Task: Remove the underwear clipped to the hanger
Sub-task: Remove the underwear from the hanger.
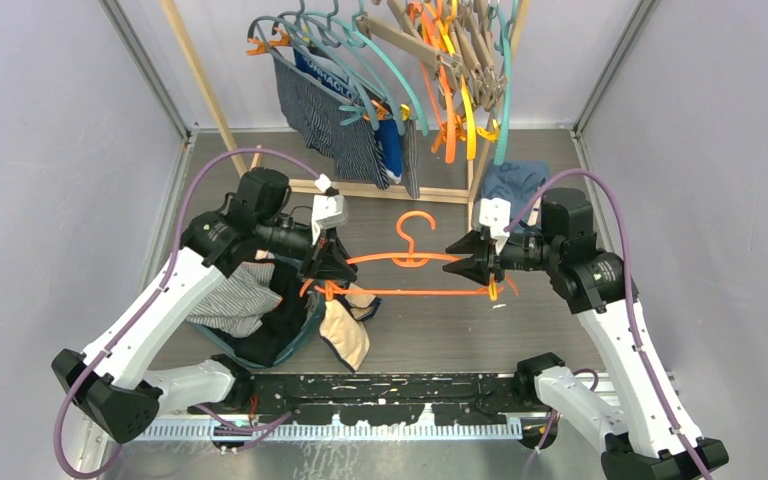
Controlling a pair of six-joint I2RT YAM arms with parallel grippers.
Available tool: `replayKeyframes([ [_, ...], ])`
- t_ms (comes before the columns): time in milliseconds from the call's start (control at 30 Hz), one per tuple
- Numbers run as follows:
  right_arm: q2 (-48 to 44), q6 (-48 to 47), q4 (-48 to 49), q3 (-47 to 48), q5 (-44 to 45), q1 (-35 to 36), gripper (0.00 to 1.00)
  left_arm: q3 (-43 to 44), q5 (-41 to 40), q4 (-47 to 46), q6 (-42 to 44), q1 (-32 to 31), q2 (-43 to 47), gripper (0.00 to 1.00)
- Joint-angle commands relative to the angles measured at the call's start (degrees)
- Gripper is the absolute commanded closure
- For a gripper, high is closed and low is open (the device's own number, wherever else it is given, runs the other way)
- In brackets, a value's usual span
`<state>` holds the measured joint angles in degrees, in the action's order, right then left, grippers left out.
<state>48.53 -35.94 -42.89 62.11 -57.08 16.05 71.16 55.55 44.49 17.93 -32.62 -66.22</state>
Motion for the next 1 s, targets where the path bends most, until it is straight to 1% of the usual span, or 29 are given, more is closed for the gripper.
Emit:
replayKeyframes([
  [0,-0.5,4.6,0.3,0.8,-0.1,-1.0,0.46,4.4,-4.0,3.7,13.1,-0.2,3.0,1.0],
  [33,-0.2,5.1,-0.6,1.0,0.1,-1.2,0.34,4.8,-4.7,4.4,14.7,-0.2,3.3,1.0],
  [100,0.4,5.5,-3.4,2.1,0.9,-1.3,0.17,5.4,-5.9,5.4,18.2,-0.2,3.7,1.0],
  [167,1.3,5.1,-6.0,2.6,1.2,-1.3,0.11,5.4,-6.4,5.6,21.2,-0.2,4.4,1.0],
  [233,2.2,5.1,-7.4,2.3,1.2,-1.3,0.1,4.9,-5.9,5.5,23.6,-0.2,5.1,1.0],
  [300,2.9,5.0,-7.8,2.1,0.1,-1.3,0.12,4.3,-5.3,5.3,25.3,-0.1,5.5,1.0],
  [400,2.8,4.8,-7.9,2.1,-1.4,-1.5,0.19,3.1,-5.3,5.4,27.3,-0.2,5.7,1.0],
  [500,2.5,4.4,-7.9,2.6,-1.8,-1.5,0.31,2.0,-6.2,5.2,27.9,-0.2,5.8,1.0],
  [700,2.7,1.9,-9.6,3.3,-4.1,-1.7,0.45,1.2,-6.5,4.2,27.8,-0.2,5.2,1.0],
  [833,3.5,0.7,-10.4,3.5,-5.3,-1.8,0.62,1.0,-6.4,3.6,27.1,-0.2,4.8,1.0],
  [967,3.6,-1.1,-11.0,3.7,-5.7,-1.8,0.86,0.9,-6.7,3.0,26.1,-0.2,4.6,1.0],
])
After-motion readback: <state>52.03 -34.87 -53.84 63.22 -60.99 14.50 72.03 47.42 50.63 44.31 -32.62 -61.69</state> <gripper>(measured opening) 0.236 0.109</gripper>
